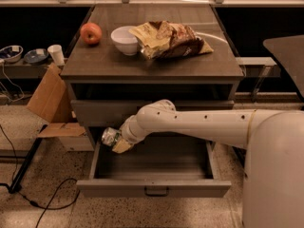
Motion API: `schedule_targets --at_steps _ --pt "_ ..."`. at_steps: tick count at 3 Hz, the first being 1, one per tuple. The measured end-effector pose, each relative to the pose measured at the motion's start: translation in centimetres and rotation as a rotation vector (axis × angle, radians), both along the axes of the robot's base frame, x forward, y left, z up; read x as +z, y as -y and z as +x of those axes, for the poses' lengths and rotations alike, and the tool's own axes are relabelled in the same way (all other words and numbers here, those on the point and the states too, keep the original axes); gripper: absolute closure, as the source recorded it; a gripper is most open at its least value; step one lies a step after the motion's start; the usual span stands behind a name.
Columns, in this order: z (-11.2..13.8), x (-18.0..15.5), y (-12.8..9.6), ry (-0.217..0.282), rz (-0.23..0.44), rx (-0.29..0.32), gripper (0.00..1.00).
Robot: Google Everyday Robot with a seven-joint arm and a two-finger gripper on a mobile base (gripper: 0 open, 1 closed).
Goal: Place 7up can into middle drawer
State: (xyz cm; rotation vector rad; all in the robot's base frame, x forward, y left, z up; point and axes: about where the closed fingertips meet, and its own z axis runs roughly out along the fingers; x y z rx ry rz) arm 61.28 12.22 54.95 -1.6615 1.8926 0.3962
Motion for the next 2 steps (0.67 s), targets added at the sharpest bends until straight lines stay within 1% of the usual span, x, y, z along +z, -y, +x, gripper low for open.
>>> schedule_targets --at_steps 1,2 --pt "0.8 -3.1 0.2 -0.042 -0.019 -0.027 1.00" --pt "1.1 -5.4 1.3 -0.089 -0.048 -0.072 1.00"
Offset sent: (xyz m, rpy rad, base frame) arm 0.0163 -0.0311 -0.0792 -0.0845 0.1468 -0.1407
